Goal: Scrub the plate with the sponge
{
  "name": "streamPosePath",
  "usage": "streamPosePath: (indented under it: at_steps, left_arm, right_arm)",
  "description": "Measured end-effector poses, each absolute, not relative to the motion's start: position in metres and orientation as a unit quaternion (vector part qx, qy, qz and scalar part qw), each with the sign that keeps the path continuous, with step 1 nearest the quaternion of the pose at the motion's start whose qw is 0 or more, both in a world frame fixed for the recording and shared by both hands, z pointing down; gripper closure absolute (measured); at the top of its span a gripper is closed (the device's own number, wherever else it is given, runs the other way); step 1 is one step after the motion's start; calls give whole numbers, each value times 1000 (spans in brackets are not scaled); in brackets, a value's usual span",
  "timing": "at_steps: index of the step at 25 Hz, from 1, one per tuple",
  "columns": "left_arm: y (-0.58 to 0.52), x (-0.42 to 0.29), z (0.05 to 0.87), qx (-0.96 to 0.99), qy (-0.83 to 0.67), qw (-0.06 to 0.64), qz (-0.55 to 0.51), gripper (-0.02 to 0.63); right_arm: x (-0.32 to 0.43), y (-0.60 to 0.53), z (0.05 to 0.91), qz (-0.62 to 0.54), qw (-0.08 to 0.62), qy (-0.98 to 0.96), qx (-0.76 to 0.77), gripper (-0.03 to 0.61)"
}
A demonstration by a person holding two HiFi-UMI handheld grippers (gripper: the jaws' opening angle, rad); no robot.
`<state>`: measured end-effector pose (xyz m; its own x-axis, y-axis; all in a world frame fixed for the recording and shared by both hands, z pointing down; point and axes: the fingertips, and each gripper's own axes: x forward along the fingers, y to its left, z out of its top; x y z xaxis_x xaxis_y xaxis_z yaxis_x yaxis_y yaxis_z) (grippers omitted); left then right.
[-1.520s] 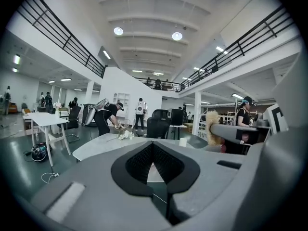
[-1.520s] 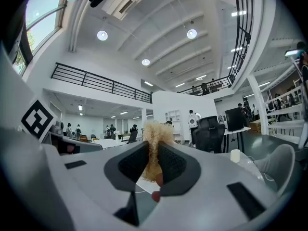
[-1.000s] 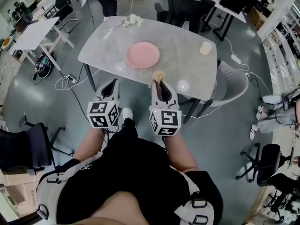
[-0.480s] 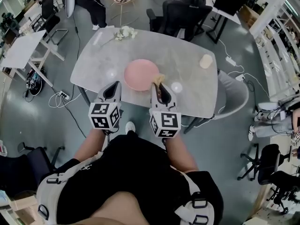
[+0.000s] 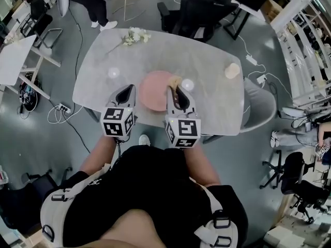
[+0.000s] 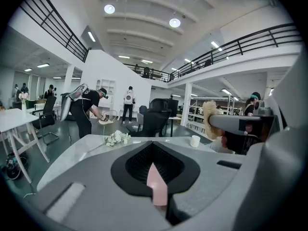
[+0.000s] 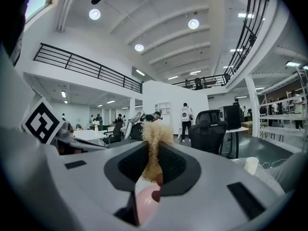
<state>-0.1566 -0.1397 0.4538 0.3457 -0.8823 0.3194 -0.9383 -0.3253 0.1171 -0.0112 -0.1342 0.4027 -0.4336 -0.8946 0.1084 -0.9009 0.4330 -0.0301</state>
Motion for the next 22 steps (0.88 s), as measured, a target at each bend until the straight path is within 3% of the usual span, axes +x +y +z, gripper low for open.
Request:
streamPosePath:
  at_steps: [16, 22]
  left_arm:
    - [-196, -153, 525, 795, -551, 197, 160, 607]
    - [-220, -149, 595, 778, -536, 242, 221, 546]
  right_arm:
    - [0, -183, 429, 68, 71, -845, 526, 517]
    - [25, -195, 437, 78, 77, -832, 544, 517]
